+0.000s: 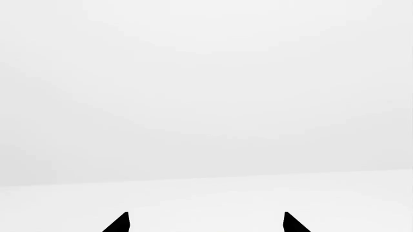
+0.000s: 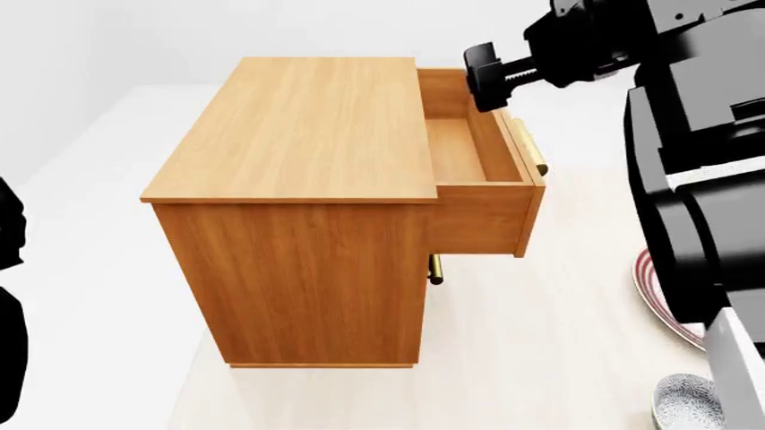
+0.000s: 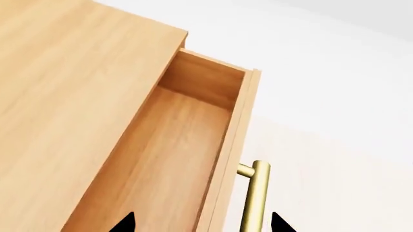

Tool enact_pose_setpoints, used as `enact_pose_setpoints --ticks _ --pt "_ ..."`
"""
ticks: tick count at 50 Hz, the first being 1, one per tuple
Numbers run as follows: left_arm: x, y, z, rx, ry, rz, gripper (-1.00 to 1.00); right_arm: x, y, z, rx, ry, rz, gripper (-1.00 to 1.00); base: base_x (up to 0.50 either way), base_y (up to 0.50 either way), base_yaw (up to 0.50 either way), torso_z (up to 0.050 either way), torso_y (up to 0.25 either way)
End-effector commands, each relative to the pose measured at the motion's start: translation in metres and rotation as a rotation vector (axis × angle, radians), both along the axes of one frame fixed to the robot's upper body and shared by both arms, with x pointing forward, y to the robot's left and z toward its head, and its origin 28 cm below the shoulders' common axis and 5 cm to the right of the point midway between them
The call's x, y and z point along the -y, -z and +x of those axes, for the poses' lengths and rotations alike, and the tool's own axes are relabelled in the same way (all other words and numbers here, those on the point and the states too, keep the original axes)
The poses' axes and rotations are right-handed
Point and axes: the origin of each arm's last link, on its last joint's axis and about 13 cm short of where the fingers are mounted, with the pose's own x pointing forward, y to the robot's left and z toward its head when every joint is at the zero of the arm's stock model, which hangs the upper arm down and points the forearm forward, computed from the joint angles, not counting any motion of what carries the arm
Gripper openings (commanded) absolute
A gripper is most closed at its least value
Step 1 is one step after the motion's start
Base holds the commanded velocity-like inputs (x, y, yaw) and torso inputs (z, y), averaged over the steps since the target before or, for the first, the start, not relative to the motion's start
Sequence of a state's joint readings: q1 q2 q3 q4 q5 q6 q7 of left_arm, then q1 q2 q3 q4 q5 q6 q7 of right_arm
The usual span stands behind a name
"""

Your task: Open the top drawer of the cabinet and put the bowl in it.

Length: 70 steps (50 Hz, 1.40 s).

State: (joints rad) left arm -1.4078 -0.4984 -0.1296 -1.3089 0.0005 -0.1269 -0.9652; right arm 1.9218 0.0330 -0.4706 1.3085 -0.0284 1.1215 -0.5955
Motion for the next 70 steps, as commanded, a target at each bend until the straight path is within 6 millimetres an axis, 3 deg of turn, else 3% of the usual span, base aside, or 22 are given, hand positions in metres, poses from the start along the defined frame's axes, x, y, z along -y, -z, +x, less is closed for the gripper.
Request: enact_pose_setpoints --ticks 1,11,39,70 --pt "0.001 -0.002 0.001 0.0 -0.001 0.003 1.0 -0.003 0.004 -0.001 -0.038 -0.001 0.0 1.0 0.0 0.0 0.0 0.0 0.0" --pt "0.0 -0.003 0.001 0.0 -0.001 0.005 1.0 -0.003 0.019 0.001 -0.089 0.005 0.083 1.0 0.0 0.0 0.0 0.0 0.0" --pt "0.0 -0.001 0.0 -0.004 -0.002 0.011 1.0 -0.001 0.039 0.004 -0.151 0.032 0.03 1.0 0.0 0.0 0.0 0.0 0.0" --pt "0.0 -0.001 0.0 0.0 0.004 0.01 1.0 0.019 0.041 0.004 -0.13 0.176 -0.224 1.0 0.0 0.0 0.0 0.0 0.0"
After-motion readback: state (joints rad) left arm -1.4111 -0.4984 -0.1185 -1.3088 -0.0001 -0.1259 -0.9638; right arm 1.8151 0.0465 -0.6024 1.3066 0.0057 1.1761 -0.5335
